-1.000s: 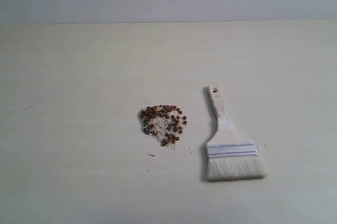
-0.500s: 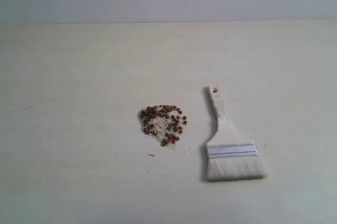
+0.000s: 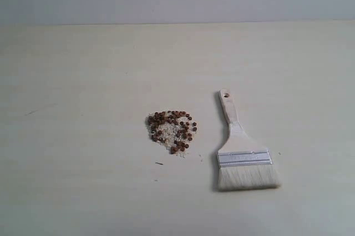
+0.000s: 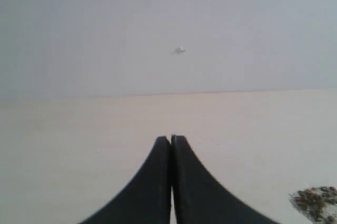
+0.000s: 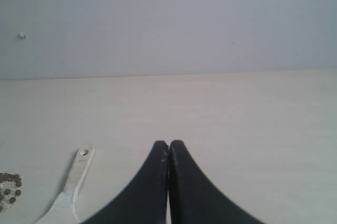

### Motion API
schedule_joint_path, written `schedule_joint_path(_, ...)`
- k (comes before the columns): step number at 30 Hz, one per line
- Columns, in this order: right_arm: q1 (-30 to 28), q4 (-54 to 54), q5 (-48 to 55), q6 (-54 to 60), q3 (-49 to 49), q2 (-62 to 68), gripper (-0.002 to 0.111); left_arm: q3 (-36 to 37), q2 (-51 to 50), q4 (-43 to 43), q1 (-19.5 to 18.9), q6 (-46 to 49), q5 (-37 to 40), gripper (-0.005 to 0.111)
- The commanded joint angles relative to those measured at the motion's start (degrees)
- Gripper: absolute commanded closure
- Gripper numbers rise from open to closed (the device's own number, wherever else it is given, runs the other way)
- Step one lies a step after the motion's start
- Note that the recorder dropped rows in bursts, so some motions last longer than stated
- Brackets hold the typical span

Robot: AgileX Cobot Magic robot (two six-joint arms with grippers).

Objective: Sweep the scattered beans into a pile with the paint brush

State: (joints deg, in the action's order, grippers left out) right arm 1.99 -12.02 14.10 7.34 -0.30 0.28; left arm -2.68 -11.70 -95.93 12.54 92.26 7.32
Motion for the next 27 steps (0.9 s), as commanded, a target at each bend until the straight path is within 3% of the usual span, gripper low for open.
schedule_joint_path(1, 0.0, 0.0, -0.6, 0.0, 0.3, -0.3, 0.108, 0.1, 5.4, 0.7, -2.5, 1.9, -1.6, 0.107)
schedule_joint_path(6, 0.0, 0.0, -0.6, 0.0, 0.3, -0.3, 0.108, 0.1, 11.6, 0.7, -2.7, 1.9, -1.6, 0.107)
schedule_joint_path(16, 0.0, 0.0, -0.4, 0.0, 0.3, -0.3, 0.108, 0.1, 11.7, 0.9, -2.7, 2.0, -2.2, 0.107)
schedule_joint_path(21, 0.0, 0.0, -0.4, 0.0, 0.3, -0.3, 0.108, 0.1, 11.7, 1.9, -2.7, -2.3, -1.8, 0.107)
schedule_joint_path(24, 0.0, -0.1, -0.4, 0.0, 0.3, -0.3, 0.108, 0.1, 11.7, 15.7, -2.7, -18.0, 0.5, 0.107)
schedule_joint_path(27, 0.0, -0.1, -0.4, 0.0, 0.3, -0.3, 0.108, 0.1, 11.7, 46.4, -2.7, -44.9, 3.6, 0.107)
